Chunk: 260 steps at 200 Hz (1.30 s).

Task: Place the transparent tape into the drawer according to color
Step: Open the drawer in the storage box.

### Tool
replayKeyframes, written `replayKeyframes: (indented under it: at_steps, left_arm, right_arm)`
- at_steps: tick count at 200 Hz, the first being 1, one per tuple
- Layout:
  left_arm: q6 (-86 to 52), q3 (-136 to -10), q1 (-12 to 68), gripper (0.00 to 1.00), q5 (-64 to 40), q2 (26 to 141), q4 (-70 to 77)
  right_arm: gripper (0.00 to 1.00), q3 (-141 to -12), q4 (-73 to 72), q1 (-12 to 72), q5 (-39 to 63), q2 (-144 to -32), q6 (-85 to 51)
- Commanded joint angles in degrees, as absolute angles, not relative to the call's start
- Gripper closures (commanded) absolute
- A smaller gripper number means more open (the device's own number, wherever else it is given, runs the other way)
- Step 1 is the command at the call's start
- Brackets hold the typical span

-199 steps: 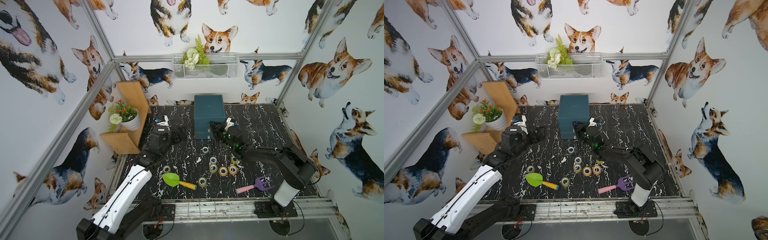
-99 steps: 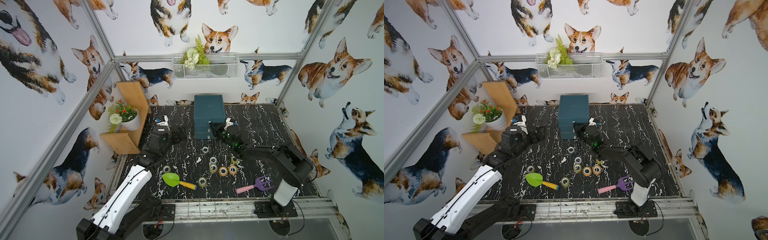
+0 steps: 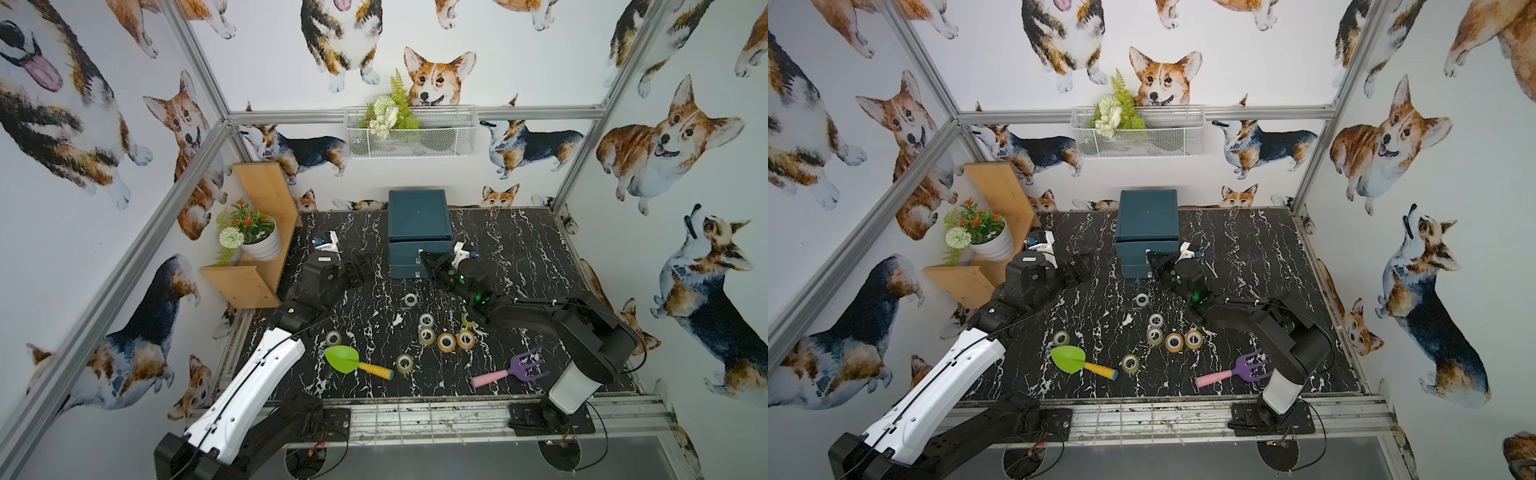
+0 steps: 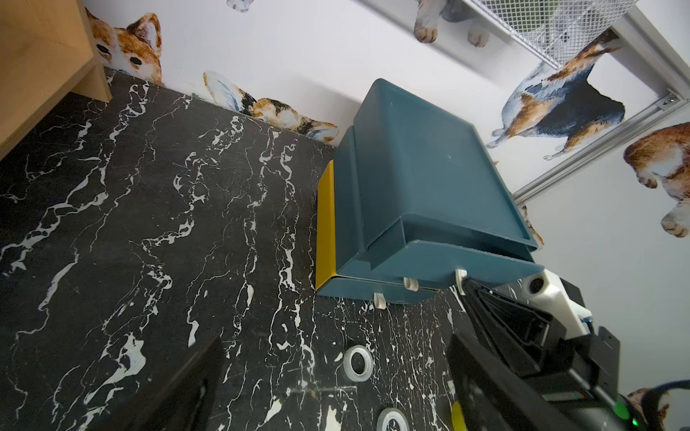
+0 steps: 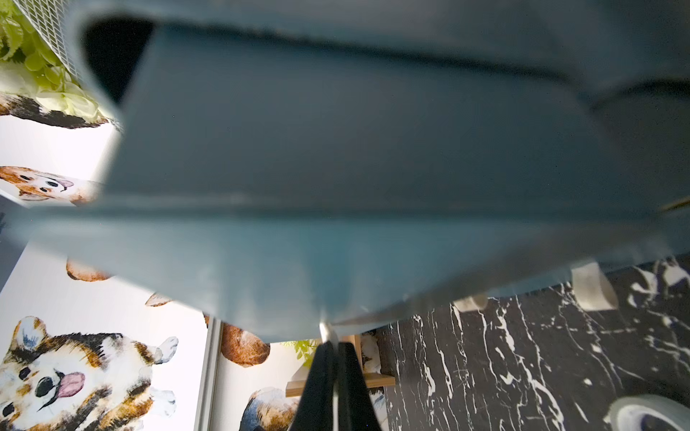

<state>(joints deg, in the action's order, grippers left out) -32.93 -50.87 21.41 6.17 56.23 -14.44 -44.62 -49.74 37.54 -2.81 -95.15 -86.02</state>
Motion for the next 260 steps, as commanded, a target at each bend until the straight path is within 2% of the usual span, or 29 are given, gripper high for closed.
replayKeyframes:
  at_steps: [1,260]
  left_arm:
    - [-32.2,-51.4,21.4,0.00,6.9,56.2,-14.5]
    - [-32.3,-51.3,21.4,0.00,7.2,55.2,-14.6]
  right_arm:
    - [1.00,-42.8,-49.9,38.3,-3.0,-93.5,-87.1]
    - [1.00,-33.5,-48.0,45.3,-8.8,-84.0,-89.2]
